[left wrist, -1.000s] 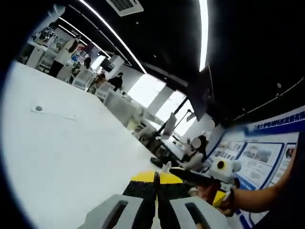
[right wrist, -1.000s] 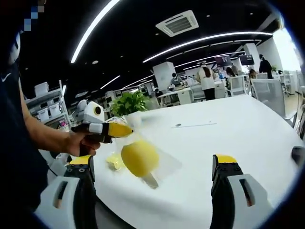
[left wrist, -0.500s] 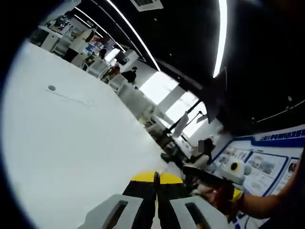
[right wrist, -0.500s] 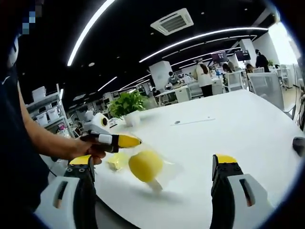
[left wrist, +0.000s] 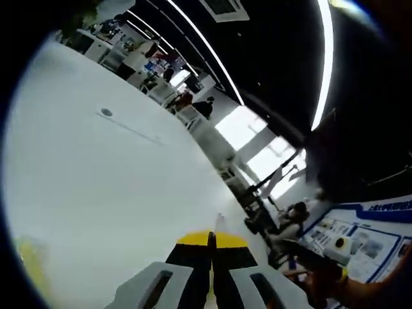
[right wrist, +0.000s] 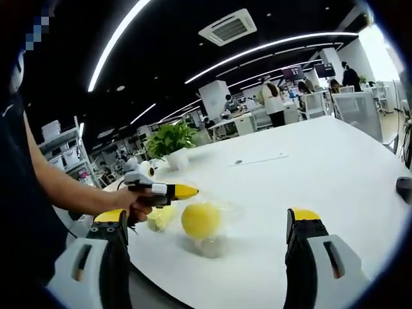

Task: Compare the silicone blocks by pressing each to a similar depth, holding the contact briefly, and releasing to observe deformation and rebound differences across the visible hardness samples.

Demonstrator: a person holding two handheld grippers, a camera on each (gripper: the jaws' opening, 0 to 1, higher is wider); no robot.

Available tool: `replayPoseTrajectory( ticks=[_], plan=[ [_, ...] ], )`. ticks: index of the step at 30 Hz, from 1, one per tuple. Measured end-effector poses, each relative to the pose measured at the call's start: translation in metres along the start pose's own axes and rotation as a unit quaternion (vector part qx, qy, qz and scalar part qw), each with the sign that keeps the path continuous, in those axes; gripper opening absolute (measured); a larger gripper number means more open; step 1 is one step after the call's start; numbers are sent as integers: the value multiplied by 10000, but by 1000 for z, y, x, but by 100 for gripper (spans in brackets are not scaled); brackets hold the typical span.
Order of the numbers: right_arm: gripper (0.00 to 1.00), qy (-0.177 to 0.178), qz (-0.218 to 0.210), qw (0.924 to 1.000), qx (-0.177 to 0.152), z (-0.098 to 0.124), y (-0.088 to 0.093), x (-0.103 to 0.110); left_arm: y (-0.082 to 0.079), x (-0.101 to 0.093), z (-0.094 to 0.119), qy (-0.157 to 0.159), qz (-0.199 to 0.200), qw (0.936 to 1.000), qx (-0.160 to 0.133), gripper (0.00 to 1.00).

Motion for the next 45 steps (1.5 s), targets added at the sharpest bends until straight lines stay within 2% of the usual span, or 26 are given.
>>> replayPoseTrajectory(
  ticks=[4, 9, 10, 12, 15, 16, 22, 24, 26, 28, 32, 35, 36, 40, 41, 45],
  plan=[
    [96, 23, -8, 10000, 8, 2, 0, -2, 1, 21, 2, -357, 232, 9990, -117, 0],
    [96, 62, -45, 10000, 2, 5, 1, -3, 4, 37, 1, -785, 230, 9965, -154, 0],
    [96, 65, -42, 10000, 13, 5, 1, -3, 4, 43, 1, -965, 383, 9944, -216, 0],
    [96, 47, -80, 9999, 37, 5, 2, -2, 5, 57, 3, -1389, 814, 9861, -420, 0],
    [96, 49, -60, 10000, 41, 5, 1, -1, 7, 59, -2, -1424, 582, 9874, -372, 0],
    [96, 49, -59, 10000, 40, 6, 1, 0, 9, 60, -5, -1425, 660, 9870, -329, 0],
    [96, 71, -126, 9999, 37, 8, 3, -1, 13, 59, -12, -1502, 500, 9872, -172, 0],
    [96, 71, -101, 9999, 63, 8, 5, -1, 15, 63, -11, -1591, 188, 9871, -40, 0],
    [96, 76, -94, 9999, 107, 8, 7, 0, 17, 67, -12, -1596, 166, 9870, 59, 0],
    [96, 97, -100, 9998, 122, 9, 8, -2, 21, 74, -11, -1731, -159, 9844, 268, 0],
    [96, 157, -67, 9998, 133, 8, 9, -4, 22, 75, -13, -1629, -148, 9861, 292, 0],
    [96, 178, 51, 9996, 229, 7, 11, -4, 22, 77, -14, -1665, -403, 9844, 395, 0],
    [96, 164, 51, 9995, 265, 6, 12, -4, 22, 78, -14, -1687, -634, 9825, 471, 0],
    [96, 151, 30, 9995, 265, 6, 12, -4, 22, 78, -16, -1761, -1089, 9758, 712, 0],
    [96, 149, 9, 9996, 251, 6, 12, -4, 22, 77, -16, -1767, -1135, 9749, 736, 0],
    [96, 151, -9, 9996, 220, 6, 10, -2, 23, 80, -13, -1774, -817, 9787, 626, 0]
  ],
)
Point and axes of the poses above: the point that each gripper's makers call its tool centre point, and the gripper's own axes: z roughly backward along the fingers, x roughly to its left, y roughly out of its underside, the point moved 3 cm from there along z, roughly backward along the fingers, and after that the axes turned 2 degrees about z, right-handed, at the moved point
